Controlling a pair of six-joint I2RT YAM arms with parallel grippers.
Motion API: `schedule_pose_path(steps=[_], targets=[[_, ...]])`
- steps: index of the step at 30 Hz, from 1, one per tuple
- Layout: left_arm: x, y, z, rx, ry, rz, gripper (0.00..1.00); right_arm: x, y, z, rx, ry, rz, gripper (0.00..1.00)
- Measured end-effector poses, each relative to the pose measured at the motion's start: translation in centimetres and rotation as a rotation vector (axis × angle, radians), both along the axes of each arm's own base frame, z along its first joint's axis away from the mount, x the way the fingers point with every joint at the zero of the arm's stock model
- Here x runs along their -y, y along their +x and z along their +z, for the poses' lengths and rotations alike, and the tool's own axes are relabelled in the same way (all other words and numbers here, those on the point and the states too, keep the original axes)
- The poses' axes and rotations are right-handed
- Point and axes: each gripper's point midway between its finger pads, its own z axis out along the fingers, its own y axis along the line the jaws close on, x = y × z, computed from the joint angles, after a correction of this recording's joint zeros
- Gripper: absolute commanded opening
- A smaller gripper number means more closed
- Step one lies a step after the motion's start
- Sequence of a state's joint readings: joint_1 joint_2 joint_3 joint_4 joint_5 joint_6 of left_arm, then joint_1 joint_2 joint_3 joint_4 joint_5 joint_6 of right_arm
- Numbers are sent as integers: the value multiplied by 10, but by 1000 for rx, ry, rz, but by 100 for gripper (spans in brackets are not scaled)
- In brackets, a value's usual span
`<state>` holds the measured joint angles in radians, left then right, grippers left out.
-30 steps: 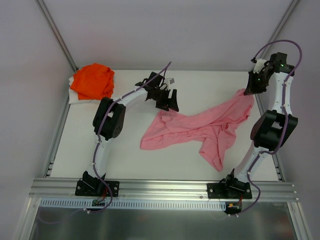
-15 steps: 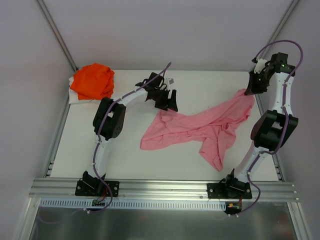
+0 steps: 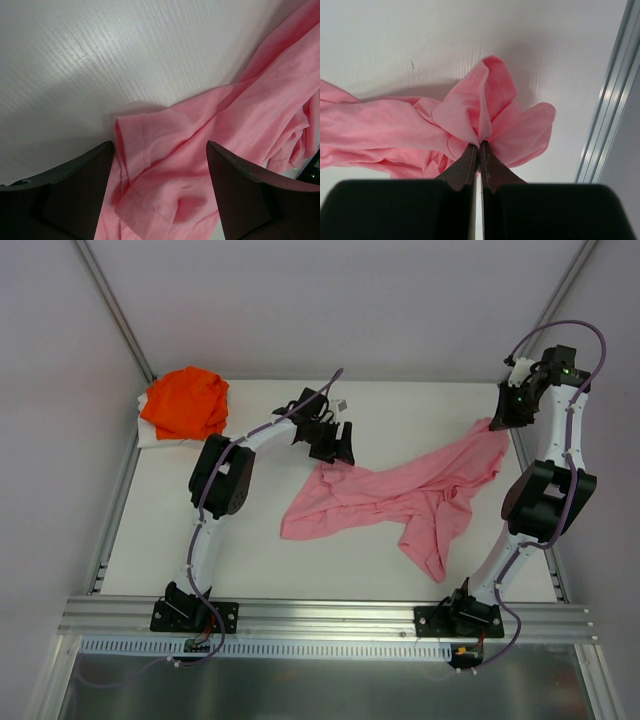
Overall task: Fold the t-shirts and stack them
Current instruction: Flatten out the tshirt
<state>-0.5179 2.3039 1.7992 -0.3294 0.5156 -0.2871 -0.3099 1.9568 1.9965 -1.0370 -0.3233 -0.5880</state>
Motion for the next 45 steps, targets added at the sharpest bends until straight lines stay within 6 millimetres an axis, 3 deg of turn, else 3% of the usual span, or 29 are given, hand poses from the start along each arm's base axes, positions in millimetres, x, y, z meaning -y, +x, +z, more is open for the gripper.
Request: schedule_pose_path(steps=[2,3,4,5,14,19,20,23,28,32,36,41,45], targets=[[1,1,1,4,-5,4,62,0,0,0,0,0,0,0],[2,1,0,1,-7,6,31,0,0,0,0,0,0,0],[4,0,0,-5,-10,10,12,0,0,0,0,0,0,0],[5,1,0,-3,-12,7,0,0,0,0,-1,0,0,0],[5,-1,-14,-22,-2,3,0,0,-2,0,-5,0,1,0],[-6,9,1,31,21,38,0,2,-3,5,7,-3,-4,0],[-9,12,10,53,23,47,0,2,-4,7,10,-4,-4,0],[-26,30,66,180,12,93,0,2,-6,14,23,-1,-6,0],[-62,65,205,487,-55,189,0,0,-4,37,69,-4,2,0],[-90,57,293,673,-86,241,0,-2,-6,59,121,-16,11,0],[-107,35,341,782,-87,251,0,-5,-15,86,183,-42,19,0],[-123,19,359,835,-49,266,0,-8,-29,131,298,-89,21,0],[-142,0,372,880,-7,292,0,-11,-53,176,416,-153,10,0]])
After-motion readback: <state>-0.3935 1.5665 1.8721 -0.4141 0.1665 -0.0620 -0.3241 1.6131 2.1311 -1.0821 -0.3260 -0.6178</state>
